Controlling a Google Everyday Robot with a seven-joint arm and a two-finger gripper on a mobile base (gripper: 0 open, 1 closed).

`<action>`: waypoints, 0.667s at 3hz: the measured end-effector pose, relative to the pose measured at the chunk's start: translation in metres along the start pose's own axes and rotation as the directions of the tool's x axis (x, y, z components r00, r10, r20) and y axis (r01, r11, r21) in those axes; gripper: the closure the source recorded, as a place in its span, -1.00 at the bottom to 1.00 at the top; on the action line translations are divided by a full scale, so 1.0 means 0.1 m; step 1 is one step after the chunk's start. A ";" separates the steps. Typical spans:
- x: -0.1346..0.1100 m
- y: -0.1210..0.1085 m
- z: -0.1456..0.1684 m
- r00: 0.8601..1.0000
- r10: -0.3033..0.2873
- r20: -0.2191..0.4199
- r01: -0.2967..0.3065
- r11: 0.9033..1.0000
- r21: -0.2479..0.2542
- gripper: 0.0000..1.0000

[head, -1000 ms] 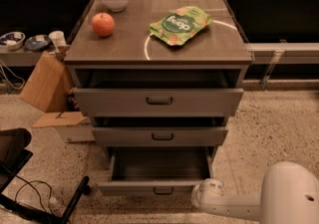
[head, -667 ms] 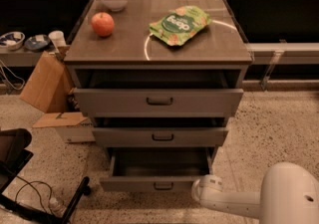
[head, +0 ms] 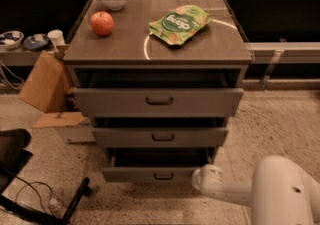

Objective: Close bottom drawer

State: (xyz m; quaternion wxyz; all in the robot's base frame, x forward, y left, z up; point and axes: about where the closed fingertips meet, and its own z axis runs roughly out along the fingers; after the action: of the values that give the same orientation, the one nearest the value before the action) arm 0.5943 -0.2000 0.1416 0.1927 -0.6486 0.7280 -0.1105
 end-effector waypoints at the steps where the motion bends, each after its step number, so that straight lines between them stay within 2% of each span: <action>1: 0.00 0.01 0.00 1.000 0.000 0.000 0.000 1.000 0.000 1.00; 2: 0.09 -0.69 0.09 1.000 -0.013 -0.008 0.014 0.998 0.068 0.99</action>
Offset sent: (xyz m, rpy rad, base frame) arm 0.1694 -0.0447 0.0473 -0.0456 -0.1666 0.0037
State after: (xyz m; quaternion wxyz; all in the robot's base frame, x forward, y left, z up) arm 0.6595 -0.2168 0.1601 0.2112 -0.6460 0.7203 -0.1390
